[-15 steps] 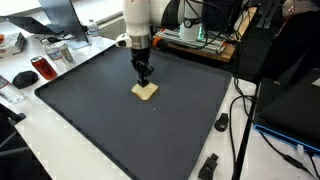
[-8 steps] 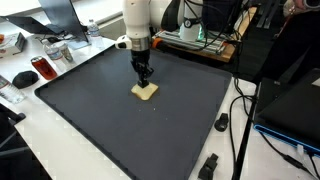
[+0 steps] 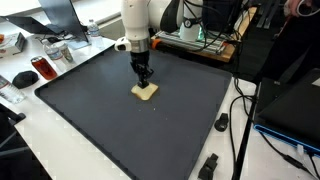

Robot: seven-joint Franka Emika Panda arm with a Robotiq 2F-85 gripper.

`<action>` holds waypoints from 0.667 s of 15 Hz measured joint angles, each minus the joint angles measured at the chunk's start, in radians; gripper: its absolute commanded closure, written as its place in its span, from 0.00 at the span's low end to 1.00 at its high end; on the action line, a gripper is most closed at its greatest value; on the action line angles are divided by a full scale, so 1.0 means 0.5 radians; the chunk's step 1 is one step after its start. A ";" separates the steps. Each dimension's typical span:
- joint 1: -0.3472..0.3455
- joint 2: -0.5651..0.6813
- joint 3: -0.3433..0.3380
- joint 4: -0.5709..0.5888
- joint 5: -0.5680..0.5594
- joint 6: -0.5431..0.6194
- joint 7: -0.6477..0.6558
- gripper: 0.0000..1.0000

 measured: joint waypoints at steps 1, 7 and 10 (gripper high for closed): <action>-0.007 0.002 0.006 0.005 0.004 -0.008 -0.005 0.79; -0.026 0.003 0.022 0.007 0.007 -0.010 -0.006 0.79; -0.027 0.003 0.022 0.008 0.007 -0.010 -0.006 0.94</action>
